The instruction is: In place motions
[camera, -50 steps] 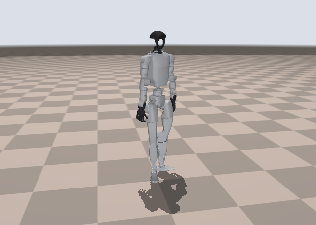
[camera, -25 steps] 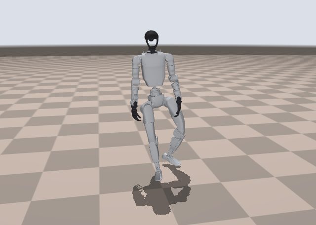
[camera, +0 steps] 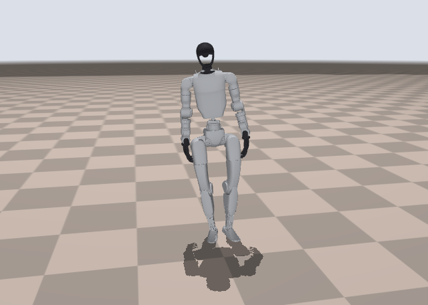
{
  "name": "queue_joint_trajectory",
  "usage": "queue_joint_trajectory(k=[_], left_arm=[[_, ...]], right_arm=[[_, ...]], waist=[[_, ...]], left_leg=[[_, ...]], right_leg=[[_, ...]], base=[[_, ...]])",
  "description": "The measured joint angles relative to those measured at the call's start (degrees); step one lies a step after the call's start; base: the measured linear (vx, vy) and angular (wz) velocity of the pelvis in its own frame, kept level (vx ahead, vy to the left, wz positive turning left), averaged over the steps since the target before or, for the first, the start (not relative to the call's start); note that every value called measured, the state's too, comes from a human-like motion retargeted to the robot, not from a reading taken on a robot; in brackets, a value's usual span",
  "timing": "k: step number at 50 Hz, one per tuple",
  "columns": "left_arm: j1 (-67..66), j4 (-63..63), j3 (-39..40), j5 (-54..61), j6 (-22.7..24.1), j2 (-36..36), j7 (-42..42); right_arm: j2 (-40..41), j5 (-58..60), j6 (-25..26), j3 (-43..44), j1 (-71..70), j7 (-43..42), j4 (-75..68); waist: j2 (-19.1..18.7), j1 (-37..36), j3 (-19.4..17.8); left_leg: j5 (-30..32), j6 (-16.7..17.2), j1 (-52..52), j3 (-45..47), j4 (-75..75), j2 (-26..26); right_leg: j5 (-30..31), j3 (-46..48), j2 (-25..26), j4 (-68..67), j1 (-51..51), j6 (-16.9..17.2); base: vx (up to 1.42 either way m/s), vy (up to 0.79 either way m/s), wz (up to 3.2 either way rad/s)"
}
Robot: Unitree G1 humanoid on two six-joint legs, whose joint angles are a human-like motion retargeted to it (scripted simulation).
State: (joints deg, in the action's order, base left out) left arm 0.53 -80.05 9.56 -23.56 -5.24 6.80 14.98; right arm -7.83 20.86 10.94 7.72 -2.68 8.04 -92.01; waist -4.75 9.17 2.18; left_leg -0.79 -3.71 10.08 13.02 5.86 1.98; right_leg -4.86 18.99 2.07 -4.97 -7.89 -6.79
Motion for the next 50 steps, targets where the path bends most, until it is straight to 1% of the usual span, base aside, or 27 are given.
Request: queue_joint_trajectory(k=[5, 8, 10, 12, 13, 14, 16, 18, 20, 22, 25, 27, 28, 32, 34, 38, 40, 41, 43, 45, 47, 48, 50], left_arm=[[-0.1, -0.7, 3.1, 3.4, -0.2, -0.5, 0.5], [-0.1, -1.1, 3.8, 4.2, -0.6, -0.6, 0.8], [0.0, -1.5, 3.6, 4.5, -0.6, -0.5, 0.3], [0.1, -2.2, 3.2, 4.4, -0.5, -0.5, -0.5], [0.3, -2.8, 2.9, 4.2, -0.5, -0.4, -0.9], [0.4, -3.4, 2.8, 4.0, -0.5, -0.3, -1.3], [0.3, -4.6, 2.7, 3.6, -0.6, 0.0, -1.9], [-0.2, -5.8, 3.0, 3.3, -0.8, 0.5, -2.3], [-1.2, -6.7, 3.7, 3.1, -1.0, 0.9, -2.8], [-2.3, -7.9, 5.0, 3.2, -1.1, 1.5, -3.4], [-4.3, -9.5, 6.8, 3.9, -1.3, 2.0, -4.5], [-5.7, -10.4, 7.8, 4.6, -1.3, 1.9, -5.3], [-6.5, -10.7, 8.5, 4.9, -1.3, 1.8, -5.7], [-9.6, -11.5, 12.9, 6.5, -1.2, 0.0, -6.6], [-10.8, -11.8, 15.3, 8.1, -1.2, -0.9, -6.6], [-11.2, -11.9, 16.8, 10.4, -1.0, -1.6, -7.2], [-10.3, -11.5, 16.0, 10.1, -1.1, -1.4, -7.4], [-9.5, -11.1, 15.2, 9.8, -1.1, -1.3, -7.2], [-7.7, -10.0, 13.4, 9.3, -1.2, -0.9, -6.4], [-5.9, -8.5, 11.4, 8.7, -1.1, -0.3, -5.4], [-4.1, -7.3, 9.4, 7.6, -0.9, 0.3, -4.6], [-3.2, -6.9, 8.5, 7.0, -0.8, 0.5, -4.3], [-1.6, -5.9, 7.2, 6.0, -0.6, 0.8, -4.2]], right_arm=[[-0.4, 4.2, -0.2, -1.1, 0.3, 0.9, 1.0], [-0.9, 5.6, -0.6, -0.7, 0.9, 2.0, 2.7], [-1.3, 6.0, -0.8, 0.2, 1.4, 2.0, 3.7], [-2.0, 5.7, -1.0, 1.1, 2.1, 1.7, 4.4], [-2.3, 5.5, -0.9, 1.6, 2.3, 1.6, 4.7], [-2.7, 5.3, -0.8, 1.9, 2.5, 1.4, 4.8], [-3.2, 5.2, -0.5, 2.3, 2.8, 1.0, 4.9], [-3.7, 5.4, -0.3, 2.4, 2.9, 0.4, 4.8], [-4.0, 5.6, -0.2, 2.4, 3.1, -0.2, 4.7], [-4.0, 5.9, 0.0, 2.2, 3.0, -0.6, 4.7], [-3.7, 5.9, -0.2, 2.2, 2.6, -0.8, 5.1], [-3.6, 5.9, -0.7, 2.4, 2.3, -0.3, 5.9], [-3.5, 5.9, -0.9, 2.4, 2.1, 0.1, 6.4], [-3.0, 6.8, -1.5, 2.5, 1.0, 1.8, 9.1], [-2.2, 6.7, -1.7, 2.4, 0.6, 2.0, 10.6], [-0.8, 2.5, -2.8, 2.4, 0.2, 3.5, 13.4], [-0.5, 0.7, -3.1, 2.7, 0.5, 5.1, 14.7], [-0.5, 0.2, -3.0, 2.8, 0.8, 5.6, 15.2], [-0.5, -0.5, -2.6, 3.1, 1.0, 6.1, 16.1], [-0.8, -0.9, -2.4, 2.9, 1.1, 6.4, 16.3], [-0.8, -0.7, -2.4, 2.7, 1.2, 6.7, 15.9], [-0.6, -0.5, -2.3, 2.6, 1.2, 6.8, 15.7], [-0.2, 0.0, -1.9, 2.1, 1.0, 6.9, 15.3]], waist=[[1.8, -3.0, -0.5], [2.7, -4.6, -0.3], [3.0, -5.3, -0.2], [3.7, -6.0, -0.3], [4.2, -6.2, -0.2], [4.6, -6.1, -0.1], [5.5, -5.6, 0.3], [6.4, -5.2, 1.0], [7.3, -4.7, 1.9], [8.4, -4.5, 2.8], [9.3, -6.0, 3.2], [8.9, -8.4, 2.8], [8.7, -9.6, 2.7], [7.7, -12.9, 3.2], [6.8, -12.3, 3.9], [4.7, -10.4, 4.2], [3.1, -10.5, 4.0], [2.0, -10.8, 3.8], [-0.1, -11.0, 3.2], [-1.0, -11.0, 3.0], [-0.6, -10.3, 3.6], [-0.6, -9.6, 4.0], [-0.7, -8.6, 4.7]], left_leg=[[2.3, -0.2, 2.5, -3.2, 1.4, 2.4], [4.5, 0.6, 3.8, -5.5, 0.8, 3.9], [3.9, 1.2, 4.4, -7.4, 0.1, 5.2], [0.7, 0.5, 4.5, -4.9, -0.7, 5.2], [-1.1, 0.2, 4.4, -1.8, -0.9, 4.5], [-3.0, 0.2, 3.9, 3.4, -0.8, 3.3], [-6.3, 0.7, 1.6, 17.2, -0.7, 0.2], [-7.6, 1.0, -1.3, 31.9, -0.5, -2.5], [-7.4, 0.5, -3.3, 40.5, 0.5, -3.5], [-6.2, 0.0, -2.9, 39.7, 2.3, -3.9], [-3.8, -0.5, -2.0, 31.6, 2.4, -2.7], [0.6, 0.8, -2.6, 26.0, 0.0, -2.3], [0.3, 1.7, -3.2, 24.0, -1.4, -1.9], [-0.9, 1.0, -4.9, 23.0, -5.8, -0.3], [-0.8, 1.1, -5.3, 21.6, -6.9, -0.1], [-0.8, 0.1, -5.7, 17.9, -7.6, 0.0], [-1.0, -0.3, -6.0, 16.1, -7.6, -0.8], [-1.1, -0.5, -6.1, 15.1, -7.4, -1.6], [-1.3, -0.6, -6.3, 12.8, -6.9, -3.2], [-1.4, -0.7, -6.2, 10.7, -6.7, -3.5], [-1.0, -1.1, -5.3, 8.9, -6.7, -2.5], [-0.7, -1.3, -4.7, 7.7, -6.8, -2.0], [-0.2, -1.4, -3.5, 6.1, -6.8, -1.8]], right_leg=[[-0.7, 5.4, -1.9, 2.0, 2.1, -0.5], [-1.7, 10.8, -2.8, 3.4, 3.3, -0.4], [-2.6, 14.7, -3.2, 4.0, 4.0, -0.2], [-3.6, 18.9, -4.2, 4.3, 4.9, 0.6], [-4.1, 21.2, -4.9, 4.4, 5.2, 1.1], [-4.6, 23.6, -5.5, 4.6, 5.6, 1.6], [-5.6, 28.4, -6.5, 4.7, 6.3, 2.9], [-6.4, 32.4, -7.6, 4.7, 6.7, 4.3], [-6.9, 36.5, -8.8, 4.5, 7.3, 5.8], [-7.1, 39.6, -9.8, 4.2, 7.7, 7.1], [-7.0, 42.6, -10.2, 3.8, 8.9, 8.3], [-7.0, 43.6, -9.4, 3.3, 10.0, 8.9], [-7.0, 43.8, -9.0, 2.9, 10.4, 9.2], [-6.1, 44.1, -8.6, 0.8, 11.7, 10.5], [-5.0, 45.0, -8.7, -0.5, 12.4, 11.2], [-0.9, 47.5, -9.6, -4.6, 14.6, 12.1], [2.9, 48.5, -10.5, -8.4, 15.5, 11.7], [5.0, 48.3, -11.7, -12.1, 15.6, 10.9], [8.0, 46.7, -15.0, -21.2, 14.8, 8.4], [8.9, 42.0, -19.4, -31.5, 12.0, 6.1], [7.2, 34.4, -20.7, -36.5, 7.5, 9.4], [5.7, 29.6, -19.8, -37.9, 4.6, 11.5], [2.1, 22.4, -16.6, -37.6, 0.5, 14.0]], base=[[0.11, -0.24, 1.18], [0.16, -0.32, 1.85], [0.15, -0.31, 2.35], [0.24, -0.36, 2.57], [0.16, -0.31, 2.73], [0.12, -0.28, 2.85], [0.28, -0.36, 2.86], [0.28, -0.33, 2.62], [0.28, -0.29, 2.38], [0.41, -0.32, 1.94], [0.31, -0.23, 1.18], [0.43, -0.22, 0.47], [0.37, -0.18, 0.20], [0.43, -0.16, 0.03], [0.40, -0.13, 0.38], [0.44, -0.14, 0.71], [0.32, -0.10, 0.68], [0.39, -0.12, 0.69], [0.34, -0.10, 0.78], [0.26, -0.10, 0.85], [0.18, -0.13, 1.09], [0.08, -0.16, 1.21], [0.06, -0.22, 1.05]])
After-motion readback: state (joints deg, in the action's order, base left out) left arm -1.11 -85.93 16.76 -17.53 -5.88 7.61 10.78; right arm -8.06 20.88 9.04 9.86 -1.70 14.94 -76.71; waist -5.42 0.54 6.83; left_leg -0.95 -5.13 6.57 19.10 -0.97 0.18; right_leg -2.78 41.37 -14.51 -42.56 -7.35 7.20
